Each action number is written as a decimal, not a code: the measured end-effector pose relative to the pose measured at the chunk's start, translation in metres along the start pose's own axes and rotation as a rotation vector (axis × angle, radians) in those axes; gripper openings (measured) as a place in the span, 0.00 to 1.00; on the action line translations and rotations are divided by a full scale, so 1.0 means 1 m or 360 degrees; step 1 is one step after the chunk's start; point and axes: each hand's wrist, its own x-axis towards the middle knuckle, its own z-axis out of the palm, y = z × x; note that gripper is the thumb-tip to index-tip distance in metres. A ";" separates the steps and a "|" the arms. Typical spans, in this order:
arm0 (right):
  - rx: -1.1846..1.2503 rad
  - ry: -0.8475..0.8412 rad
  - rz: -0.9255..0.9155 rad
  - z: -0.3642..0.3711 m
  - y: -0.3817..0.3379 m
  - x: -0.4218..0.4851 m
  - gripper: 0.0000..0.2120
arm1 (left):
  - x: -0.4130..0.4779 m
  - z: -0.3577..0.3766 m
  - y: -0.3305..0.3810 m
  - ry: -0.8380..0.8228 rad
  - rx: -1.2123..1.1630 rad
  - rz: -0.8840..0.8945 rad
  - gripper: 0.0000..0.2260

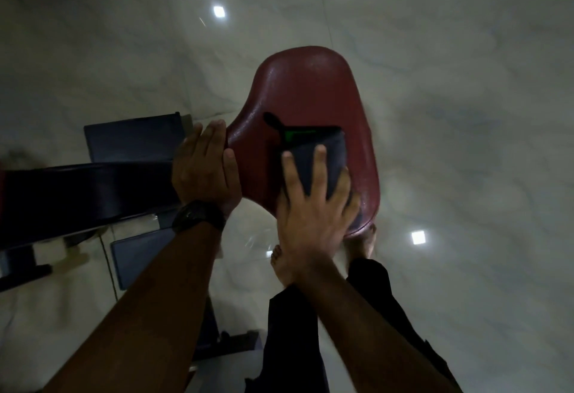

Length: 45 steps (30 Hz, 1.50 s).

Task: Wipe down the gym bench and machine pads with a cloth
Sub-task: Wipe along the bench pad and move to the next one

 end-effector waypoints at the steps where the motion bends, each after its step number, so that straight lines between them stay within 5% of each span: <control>1: -0.0035 -0.0020 -0.0204 0.000 0.004 0.013 0.29 | -0.001 0.000 -0.001 0.0001 -0.0004 0.0007 0.23; 4: -0.0176 -0.0037 -0.0537 -0.005 0.031 0.057 0.27 | -0.001 0.000 -0.001 0.0009 -0.0026 0.0015 0.23; 9: -0.0001 0.0138 0.0412 -0.011 0.046 0.045 0.27 | -0.002 0.001 0.000 0.0022 -0.0033 -0.0009 0.23; 11: 0.0003 0.0137 0.0539 -0.008 0.028 0.012 0.27 | -0.002 0.001 -0.001 0.0028 -0.0020 -0.0002 0.23; 14: 0.0043 0.0005 0.0299 -0.004 0.000 -0.012 0.31 | -0.002 0.002 -0.001 0.0002 -0.0009 -0.0016 0.24; 19: -0.0144 0.0006 -0.0587 -0.005 0.034 0.051 0.26 | -0.002 0.000 -0.001 0.0023 -0.0034 0.0014 0.22; 26: 0.0036 0.0186 0.0478 -0.002 0.027 -0.003 0.26 | -0.002 0.001 -0.001 0.0053 -0.0003 0.0027 0.22; 29: 0.0111 0.0021 0.0349 0.000 -0.004 -0.021 0.28 | -0.002 0.000 -0.001 0.0052 -0.0004 0.0045 0.22; 34: -0.0130 0.0090 -0.0481 -0.001 0.037 0.026 0.26 | -0.002 0.000 -0.001 0.0066 -0.0014 0.0079 0.22; 40: 0.0094 0.0170 0.0583 -0.004 0.024 -0.020 0.27 | -0.002 -0.001 0.001 0.0062 -0.0012 0.0065 0.21; 42: 0.0138 0.0089 0.0543 -0.001 0.005 -0.037 0.28 | -0.002 -0.002 0.001 0.0053 -0.0018 0.0055 0.22; 45: 0.0065 -0.0004 0.0068 -0.002 0.006 -0.022 0.28 | -0.002 -0.001 0.001 0.0038 -0.0013 0.0042 0.22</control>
